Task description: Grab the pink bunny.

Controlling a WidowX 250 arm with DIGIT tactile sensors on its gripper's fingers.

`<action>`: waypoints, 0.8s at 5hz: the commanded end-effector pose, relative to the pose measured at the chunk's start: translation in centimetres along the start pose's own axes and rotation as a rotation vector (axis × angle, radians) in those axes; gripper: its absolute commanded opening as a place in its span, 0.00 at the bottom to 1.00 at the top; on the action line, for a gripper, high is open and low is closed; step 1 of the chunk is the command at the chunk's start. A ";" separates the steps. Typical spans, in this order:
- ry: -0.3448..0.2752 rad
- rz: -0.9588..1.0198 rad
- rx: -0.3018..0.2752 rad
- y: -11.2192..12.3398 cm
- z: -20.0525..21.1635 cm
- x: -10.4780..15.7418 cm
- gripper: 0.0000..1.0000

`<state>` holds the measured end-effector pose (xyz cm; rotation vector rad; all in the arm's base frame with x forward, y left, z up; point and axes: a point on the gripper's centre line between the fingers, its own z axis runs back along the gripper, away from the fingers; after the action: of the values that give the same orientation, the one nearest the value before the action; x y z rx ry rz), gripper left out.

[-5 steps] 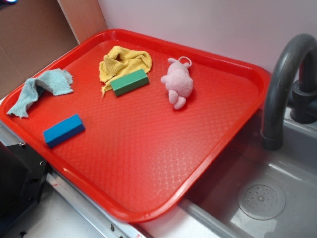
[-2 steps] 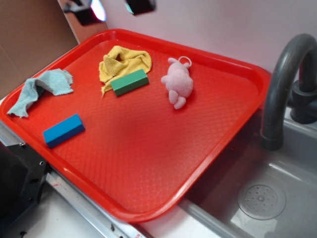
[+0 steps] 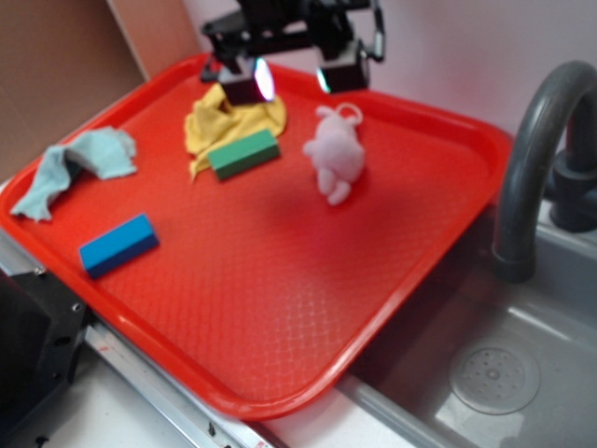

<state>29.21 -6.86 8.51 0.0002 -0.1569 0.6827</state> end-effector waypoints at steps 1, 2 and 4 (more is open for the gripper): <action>0.007 -0.016 -0.005 -1.4 -3.3 -1.2 1.00; 0.026 -0.006 0.034 -1.7 -5.9 -1.0 1.00; 0.020 -0.001 0.052 -1.8 -7.5 0.3 0.00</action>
<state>31.79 -8.55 1.55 0.0419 -0.1216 0.6595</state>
